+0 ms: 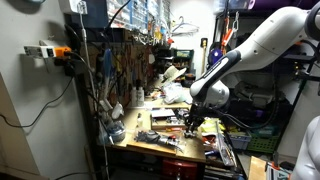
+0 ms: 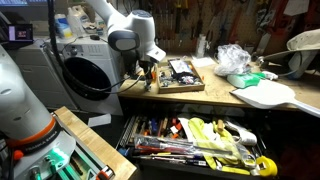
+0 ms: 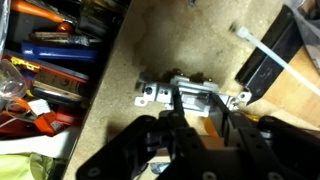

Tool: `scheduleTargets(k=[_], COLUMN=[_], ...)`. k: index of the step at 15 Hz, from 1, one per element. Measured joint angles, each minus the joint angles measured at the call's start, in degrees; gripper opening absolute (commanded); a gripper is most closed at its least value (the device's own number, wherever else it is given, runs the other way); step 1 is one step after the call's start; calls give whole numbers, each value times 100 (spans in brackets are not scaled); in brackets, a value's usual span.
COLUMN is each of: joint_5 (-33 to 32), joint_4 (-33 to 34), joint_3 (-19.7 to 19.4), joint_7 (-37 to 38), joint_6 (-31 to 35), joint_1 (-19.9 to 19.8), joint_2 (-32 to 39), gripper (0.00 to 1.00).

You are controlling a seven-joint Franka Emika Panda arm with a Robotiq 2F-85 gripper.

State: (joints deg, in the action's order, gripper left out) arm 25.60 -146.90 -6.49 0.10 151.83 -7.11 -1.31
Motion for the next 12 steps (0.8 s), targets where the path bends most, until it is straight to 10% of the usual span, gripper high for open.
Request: scheduleTargets(k=[8,12], joint_5=[-558,-565], joint_4=[55,59], joint_3=[12,11], joint_7=[294,341], joint_6=[0,-7], joint_1=[2,1], joint_2=[-12,-17], gripper=[62,97])
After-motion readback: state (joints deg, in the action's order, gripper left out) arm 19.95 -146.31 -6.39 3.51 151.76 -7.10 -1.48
